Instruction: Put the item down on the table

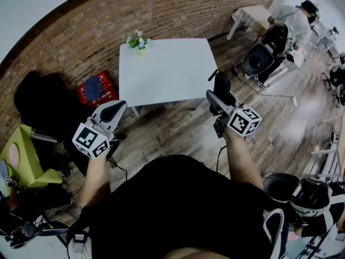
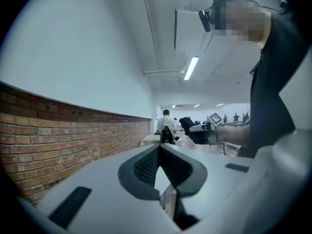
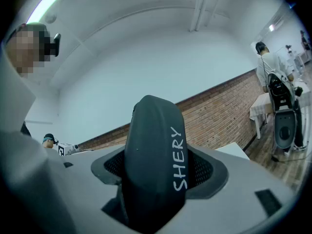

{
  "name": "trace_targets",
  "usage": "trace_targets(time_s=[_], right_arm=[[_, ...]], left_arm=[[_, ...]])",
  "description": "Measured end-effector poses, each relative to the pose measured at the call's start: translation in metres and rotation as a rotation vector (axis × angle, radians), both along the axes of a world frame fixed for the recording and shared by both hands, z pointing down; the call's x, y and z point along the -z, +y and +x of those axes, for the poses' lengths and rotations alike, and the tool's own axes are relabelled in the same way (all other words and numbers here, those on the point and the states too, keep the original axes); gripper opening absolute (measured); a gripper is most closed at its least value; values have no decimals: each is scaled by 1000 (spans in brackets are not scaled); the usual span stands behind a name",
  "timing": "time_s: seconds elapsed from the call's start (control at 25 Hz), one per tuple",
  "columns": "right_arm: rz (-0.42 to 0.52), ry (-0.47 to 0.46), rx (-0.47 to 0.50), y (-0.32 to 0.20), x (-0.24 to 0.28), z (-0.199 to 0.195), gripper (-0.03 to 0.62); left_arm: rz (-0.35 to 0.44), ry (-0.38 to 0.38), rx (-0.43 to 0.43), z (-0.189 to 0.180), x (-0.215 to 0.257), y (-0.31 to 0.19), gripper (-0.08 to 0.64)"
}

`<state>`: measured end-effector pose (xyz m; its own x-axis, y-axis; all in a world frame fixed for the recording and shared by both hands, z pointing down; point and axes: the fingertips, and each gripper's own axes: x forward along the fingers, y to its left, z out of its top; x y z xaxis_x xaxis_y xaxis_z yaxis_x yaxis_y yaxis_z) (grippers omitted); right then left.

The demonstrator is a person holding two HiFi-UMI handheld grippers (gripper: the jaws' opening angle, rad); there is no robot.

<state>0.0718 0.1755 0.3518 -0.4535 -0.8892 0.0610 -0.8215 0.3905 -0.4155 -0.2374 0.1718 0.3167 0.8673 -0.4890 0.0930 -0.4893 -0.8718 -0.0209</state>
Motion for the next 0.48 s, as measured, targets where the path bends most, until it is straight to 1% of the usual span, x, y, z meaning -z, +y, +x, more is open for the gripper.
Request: trace_targets(time_s=[0.28,0.4,0.48], right_arm=[[20,-1,5,4,17,-10,345],[27,11,6,8,20,-16,345],[30,24,6,11,20,-22,345]], left_arm=[[6,-8,-1,-4,8,4,11],[13,-18,16,-14,9,4,11],[9,-11,30,-23,10,6,11]])
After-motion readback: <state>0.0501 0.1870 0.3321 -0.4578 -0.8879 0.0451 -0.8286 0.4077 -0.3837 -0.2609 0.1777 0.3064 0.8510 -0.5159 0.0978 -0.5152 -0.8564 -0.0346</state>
